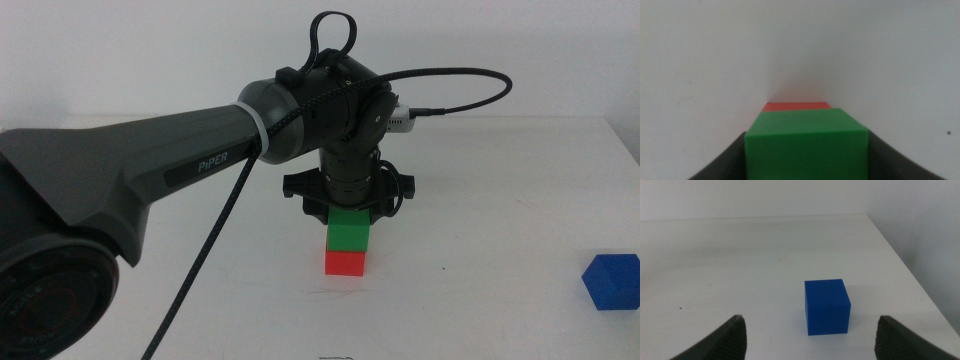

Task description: Stack red cubes first, then green, then blue cubes in a specific spot.

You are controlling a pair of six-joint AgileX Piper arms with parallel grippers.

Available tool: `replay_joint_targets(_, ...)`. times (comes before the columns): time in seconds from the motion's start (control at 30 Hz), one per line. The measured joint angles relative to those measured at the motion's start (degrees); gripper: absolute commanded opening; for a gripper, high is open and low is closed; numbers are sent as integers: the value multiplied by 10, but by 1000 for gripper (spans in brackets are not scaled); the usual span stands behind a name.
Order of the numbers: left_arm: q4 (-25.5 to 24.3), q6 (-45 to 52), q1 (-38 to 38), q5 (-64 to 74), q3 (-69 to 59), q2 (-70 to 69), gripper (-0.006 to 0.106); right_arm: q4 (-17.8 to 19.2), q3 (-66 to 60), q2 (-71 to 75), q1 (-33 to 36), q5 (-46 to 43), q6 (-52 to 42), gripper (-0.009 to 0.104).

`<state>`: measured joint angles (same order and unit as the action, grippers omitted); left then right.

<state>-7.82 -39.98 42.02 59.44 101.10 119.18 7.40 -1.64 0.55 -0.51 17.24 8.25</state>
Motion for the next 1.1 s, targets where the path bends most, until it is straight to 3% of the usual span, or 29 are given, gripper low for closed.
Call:
replay_joint_targets(0.23, -17, 9, 0, 15, 0, -1, 94, 0, 0, 0, 0, 0, 0, 66)
replay_joint_targets(0.4, -24, 45, 0, 25, 0, -23, 94, 0, 0, 0, 0, 0, 0, 66)
replay_joint_targets(0.57, -5, 160, -12, 46, -2, -97, 94, 0, 0, 0, 0, 0, 0, 66)
replay_joint_targets(0.7, 78, 339, -56, 66, -2, -190, 94, 0, 0, 0, 0, 0, 0, 66)
replay_joint_targets(0.83, 203, 520, -114, 109, -17, -278, 94, 0, 0, 0, 0, 0, 0, 66)
replay_joint_targets(1.1, 385, 750, -262, 91, -179, -432, 94, 0, 0, 0, 0, 0, 0, 66)
